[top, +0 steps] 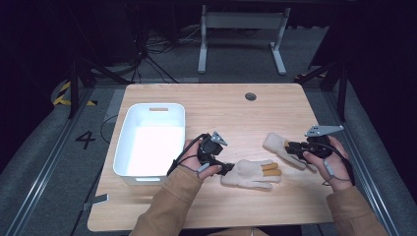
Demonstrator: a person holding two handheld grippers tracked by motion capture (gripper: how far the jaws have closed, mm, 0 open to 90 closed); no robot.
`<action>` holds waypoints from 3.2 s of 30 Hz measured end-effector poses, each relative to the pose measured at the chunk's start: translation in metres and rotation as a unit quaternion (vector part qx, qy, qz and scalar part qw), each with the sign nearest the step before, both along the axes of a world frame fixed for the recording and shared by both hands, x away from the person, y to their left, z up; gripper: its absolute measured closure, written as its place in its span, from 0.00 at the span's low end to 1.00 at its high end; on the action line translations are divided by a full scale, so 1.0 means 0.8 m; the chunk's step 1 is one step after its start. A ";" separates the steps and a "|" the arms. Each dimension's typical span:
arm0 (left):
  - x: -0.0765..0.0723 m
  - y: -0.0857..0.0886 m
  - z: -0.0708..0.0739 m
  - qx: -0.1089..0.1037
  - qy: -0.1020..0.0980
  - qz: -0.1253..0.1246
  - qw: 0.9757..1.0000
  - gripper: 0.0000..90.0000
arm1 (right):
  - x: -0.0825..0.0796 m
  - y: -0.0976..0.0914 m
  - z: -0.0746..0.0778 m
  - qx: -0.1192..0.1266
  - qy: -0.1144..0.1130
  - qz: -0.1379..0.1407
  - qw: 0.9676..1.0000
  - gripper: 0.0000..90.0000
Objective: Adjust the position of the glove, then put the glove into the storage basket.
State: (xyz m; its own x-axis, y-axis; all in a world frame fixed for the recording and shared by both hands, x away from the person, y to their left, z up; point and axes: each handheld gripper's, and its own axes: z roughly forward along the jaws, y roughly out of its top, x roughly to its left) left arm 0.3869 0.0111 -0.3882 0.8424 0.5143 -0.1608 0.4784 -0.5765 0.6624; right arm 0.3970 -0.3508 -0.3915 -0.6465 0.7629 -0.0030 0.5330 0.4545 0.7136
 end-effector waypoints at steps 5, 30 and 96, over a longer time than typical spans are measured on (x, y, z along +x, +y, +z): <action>0.000 0.001 0.000 0.002 0.000 0.001 1.000 0.33 | 0.005 -0.015 -0.008 -0.014 0.009 -0.030 0.999 0.73; 0.001 0.002 -0.005 0.008 0.003 0.003 1.000 0.33 | 0.025 -0.043 -0.047 -0.028 0.021 -0.055 0.998 0.60; 0.000 0.011 -0.004 0.002 0.005 0.013 1.000 0.33 | 0.011 -0.043 0.004 0.005 -0.034 0.016 0.999 0.85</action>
State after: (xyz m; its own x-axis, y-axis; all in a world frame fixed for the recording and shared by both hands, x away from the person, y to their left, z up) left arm 0.3873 0.0200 -0.3917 0.8267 0.5372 -0.1672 0.5005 -0.5663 0.6548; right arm 0.4058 -0.3850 -0.3884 -0.6696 0.7416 -0.0412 0.4680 0.4642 0.7520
